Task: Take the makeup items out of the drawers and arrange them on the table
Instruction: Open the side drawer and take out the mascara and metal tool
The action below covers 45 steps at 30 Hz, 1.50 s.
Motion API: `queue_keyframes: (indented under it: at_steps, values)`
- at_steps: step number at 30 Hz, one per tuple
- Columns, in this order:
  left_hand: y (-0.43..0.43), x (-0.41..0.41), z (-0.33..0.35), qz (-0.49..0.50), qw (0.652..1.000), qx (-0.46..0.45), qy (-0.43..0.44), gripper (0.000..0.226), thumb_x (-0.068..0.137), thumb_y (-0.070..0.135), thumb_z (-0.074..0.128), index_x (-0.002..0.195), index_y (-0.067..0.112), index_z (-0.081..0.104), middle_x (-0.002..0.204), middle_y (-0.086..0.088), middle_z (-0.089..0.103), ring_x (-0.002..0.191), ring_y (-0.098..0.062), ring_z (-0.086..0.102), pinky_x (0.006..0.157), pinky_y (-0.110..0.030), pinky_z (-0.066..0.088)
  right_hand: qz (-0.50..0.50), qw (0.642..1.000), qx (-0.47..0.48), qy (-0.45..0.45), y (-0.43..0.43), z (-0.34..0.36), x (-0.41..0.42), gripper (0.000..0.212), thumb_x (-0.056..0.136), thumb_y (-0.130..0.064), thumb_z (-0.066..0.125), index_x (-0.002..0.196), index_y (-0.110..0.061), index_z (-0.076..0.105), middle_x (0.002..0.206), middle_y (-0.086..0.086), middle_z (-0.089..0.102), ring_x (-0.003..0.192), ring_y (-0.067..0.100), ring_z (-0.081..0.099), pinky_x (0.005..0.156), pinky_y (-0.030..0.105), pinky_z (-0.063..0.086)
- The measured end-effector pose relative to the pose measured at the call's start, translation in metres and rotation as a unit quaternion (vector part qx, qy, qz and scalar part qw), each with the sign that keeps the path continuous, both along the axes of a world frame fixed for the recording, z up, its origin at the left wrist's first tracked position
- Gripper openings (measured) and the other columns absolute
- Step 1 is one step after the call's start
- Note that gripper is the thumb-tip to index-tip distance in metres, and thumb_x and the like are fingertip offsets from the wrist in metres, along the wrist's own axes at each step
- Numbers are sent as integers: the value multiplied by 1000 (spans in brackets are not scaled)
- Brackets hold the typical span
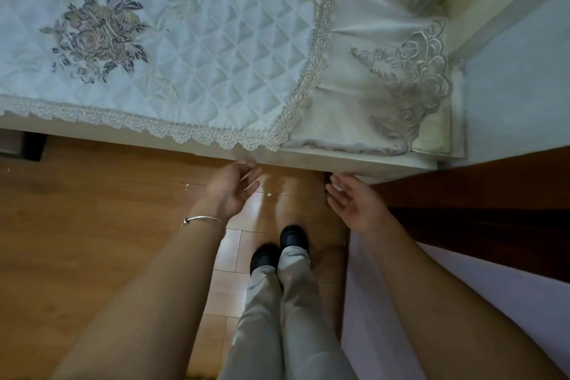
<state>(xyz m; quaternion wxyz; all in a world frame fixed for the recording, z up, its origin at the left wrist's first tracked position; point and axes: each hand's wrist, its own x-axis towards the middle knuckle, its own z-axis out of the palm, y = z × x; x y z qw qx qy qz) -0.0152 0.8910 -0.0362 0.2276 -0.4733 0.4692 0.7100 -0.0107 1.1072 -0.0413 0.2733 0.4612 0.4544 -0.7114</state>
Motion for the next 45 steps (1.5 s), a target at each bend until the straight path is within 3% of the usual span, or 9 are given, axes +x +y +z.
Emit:
queue_keyframes:
  at_steps: [6,9,11,15,19,21,29,37,45]
  values:
    - [-5,59,26,-55,998,-14,-6,21,95,8,38,85,16,55,100,-1,62,90,-16,62,79,-26,46,33,999,9,-29,-2,15,49,12,94,-16,46,93,-16,59,96,-1,62,113,21,53,96,35,38]
    - [-11,98,50,-119,987,-111,19,16,92,12,48,105,11,57,109,-8,63,100,-22,60,91,-34,44,134,988,76,-21,-7,36,78,33,94,-16,47,127,-11,47,118,9,59,116,27,54,88,31,43]
    - [-17,121,74,-147,966,-196,87,16,90,13,53,104,15,59,102,-3,65,98,-20,62,88,-30,47,215,960,175,45,-9,56,97,34,91,-15,54,124,-11,50,114,13,61,105,25,58,75,24,45]
    - [-32,137,115,-271,826,-410,276,24,86,6,54,100,25,61,100,9,63,97,-10,58,83,-22,44,307,839,345,288,-7,100,118,15,87,-15,59,101,-22,62,91,-12,61,93,10,59,68,4,44]
    - [-35,108,113,-431,633,-540,348,34,84,9,60,117,1,56,122,-17,58,119,-33,49,103,-38,37,368,655,528,395,-4,118,94,26,87,-18,59,112,-11,61,114,6,60,110,12,46,94,22,36]
    - [-35,97,110,-474,606,-549,326,33,88,18,57,115,-1,57,117,-20,62,115,-36,53,99,-42,41,420,649,538,336,-1,117,81,33,89,-26,55,118,-10,58,123,10,58,118,24,46,100,35,38]
    - [-32,114,113,-462,660,-525,276,25,91,27,48,101,8,62,100,-12,65,99,-31,54,82,-39,46,448,667,512,304,6,116,110,28,90,-24,54,111,-8,64,113,11,66,110,27,54,92,36,43]
    - [-33,166,115,-474,655,-526,265,25,90,24,49,73,8,58,80,-10,65,82,-32,54,66,-36,39,470,691,485,258,5,122,159,22,89,-28,54,87,-9,65,91,5,64,90,22,55,73,29,40]
    - [-35,184,115,-497,670,-497,240,30,92,28,43,72,9,55,79,-9,65,78,-28,52,60,-31,34,491,703,458,235,5,122,180,24,89,-29,53,70,-14,52,72,-4,49,74,15,49,65,25,36]
